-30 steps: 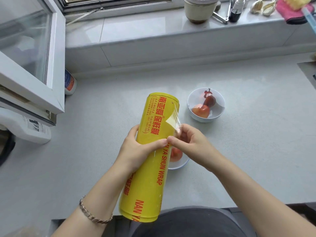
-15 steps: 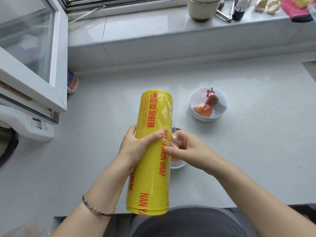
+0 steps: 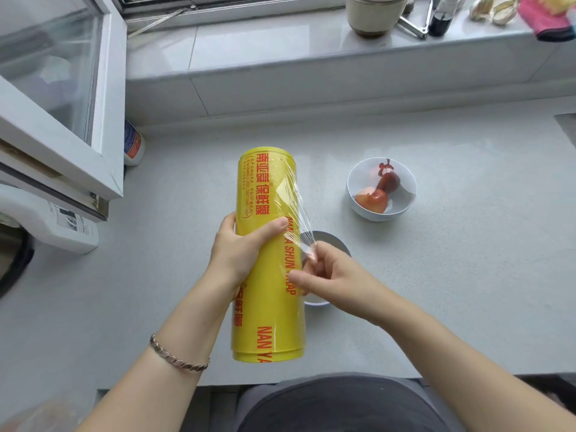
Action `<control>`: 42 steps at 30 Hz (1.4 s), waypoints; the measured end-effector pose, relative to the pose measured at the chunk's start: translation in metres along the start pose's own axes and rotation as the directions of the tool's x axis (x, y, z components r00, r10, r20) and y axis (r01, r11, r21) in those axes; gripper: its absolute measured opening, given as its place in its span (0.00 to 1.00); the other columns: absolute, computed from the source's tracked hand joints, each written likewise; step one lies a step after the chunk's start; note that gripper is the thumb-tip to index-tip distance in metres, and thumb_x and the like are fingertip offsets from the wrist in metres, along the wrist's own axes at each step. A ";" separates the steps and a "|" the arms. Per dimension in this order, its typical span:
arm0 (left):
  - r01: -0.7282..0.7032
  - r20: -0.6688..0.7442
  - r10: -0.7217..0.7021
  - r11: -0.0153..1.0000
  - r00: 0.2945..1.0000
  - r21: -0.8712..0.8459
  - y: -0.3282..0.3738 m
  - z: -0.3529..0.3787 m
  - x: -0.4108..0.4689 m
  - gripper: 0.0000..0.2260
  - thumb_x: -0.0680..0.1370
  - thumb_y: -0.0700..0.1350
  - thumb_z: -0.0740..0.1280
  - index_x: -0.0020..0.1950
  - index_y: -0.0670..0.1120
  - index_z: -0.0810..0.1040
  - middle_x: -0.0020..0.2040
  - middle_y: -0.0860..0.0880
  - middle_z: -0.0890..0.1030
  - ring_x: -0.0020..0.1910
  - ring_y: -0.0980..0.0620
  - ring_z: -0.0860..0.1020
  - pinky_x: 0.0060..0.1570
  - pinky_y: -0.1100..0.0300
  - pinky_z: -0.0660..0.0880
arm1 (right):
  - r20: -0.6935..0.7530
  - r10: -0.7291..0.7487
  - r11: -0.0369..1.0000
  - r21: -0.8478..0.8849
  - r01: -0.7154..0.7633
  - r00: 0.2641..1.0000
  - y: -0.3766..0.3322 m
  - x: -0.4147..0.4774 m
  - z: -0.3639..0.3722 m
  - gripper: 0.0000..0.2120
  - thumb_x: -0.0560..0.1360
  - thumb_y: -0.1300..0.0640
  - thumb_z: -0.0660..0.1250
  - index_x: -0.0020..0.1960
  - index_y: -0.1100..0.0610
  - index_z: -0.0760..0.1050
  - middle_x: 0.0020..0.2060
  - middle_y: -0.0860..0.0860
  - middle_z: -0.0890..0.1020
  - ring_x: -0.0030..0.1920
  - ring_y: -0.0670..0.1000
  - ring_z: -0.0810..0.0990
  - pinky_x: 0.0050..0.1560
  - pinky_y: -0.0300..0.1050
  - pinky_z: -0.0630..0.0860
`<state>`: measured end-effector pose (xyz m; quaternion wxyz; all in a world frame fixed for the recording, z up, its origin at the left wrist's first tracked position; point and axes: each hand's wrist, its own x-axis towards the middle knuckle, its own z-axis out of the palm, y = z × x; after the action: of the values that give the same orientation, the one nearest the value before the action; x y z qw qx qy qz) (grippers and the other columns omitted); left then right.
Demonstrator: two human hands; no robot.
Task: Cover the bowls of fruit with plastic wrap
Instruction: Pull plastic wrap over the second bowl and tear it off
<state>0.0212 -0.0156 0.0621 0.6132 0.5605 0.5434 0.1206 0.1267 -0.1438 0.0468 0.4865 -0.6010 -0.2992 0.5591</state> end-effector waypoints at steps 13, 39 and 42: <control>0.060 0.002 -0.060 0.994 0.998 -0.086 0.003 -0.001 0.013 0.28 0.66 0.54 0.75 0.62 0.49 0.71 0.53 0.46 0.81 0.46 0.45 0.82 0.47 0.45 0.80 | -0.051 -0.126 0.980 -0.162 0.116 0.991 0.018 -0.007 0.001 0.12 0.70 0.48 0.65 0.34 0.49 0.64 0.32 0.54 0.70 0.35 0.51 0.71 0.42 0.57 0.73; 0.004 -0.230 0.008 0.999 0.973 0.051 -0.004 0.003 0.021 0.32 0.63 0.60 0.75 0.62 0.52 0.68 0.55 0.50 0.79 0.50 0.47 0.80 0.51 0.45 0.78 | -0.077 -0.182 0.983 -0.045 0.178 0.980 0.027 -0.019 0.007 0.12 0.78 0.59 0.60 0.36 0.56 0.64 0.18 0.44 0.68 0.17 0.45 0.69 0.25 0.45 0.72; -0.053 -0.279 0.169 0.923 0.945 0.381 -0.009 0.007 0.010 0.41 0.61 0.67 0.71 0.69 0.56 0.59 0.60 0.52 0.77 0.56 0.45 0.77 0.56 0.44 0.74 | -0.022 -0.108 0.971 -0.216 0.101 0.994 0.032 -0.022 0.001 0.14 0.76 0.58 0.63 0.33 0.56 0.65 0.23 0.45 0.68 0.23 0.43 0.69 0.30 0.37 0.68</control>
<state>0.0270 -0.0150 0.0479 0.3972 0.6703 0.6118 0.1368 0.1156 -0.1749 0.0261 0.4525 -0.6428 -0.3810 0.4868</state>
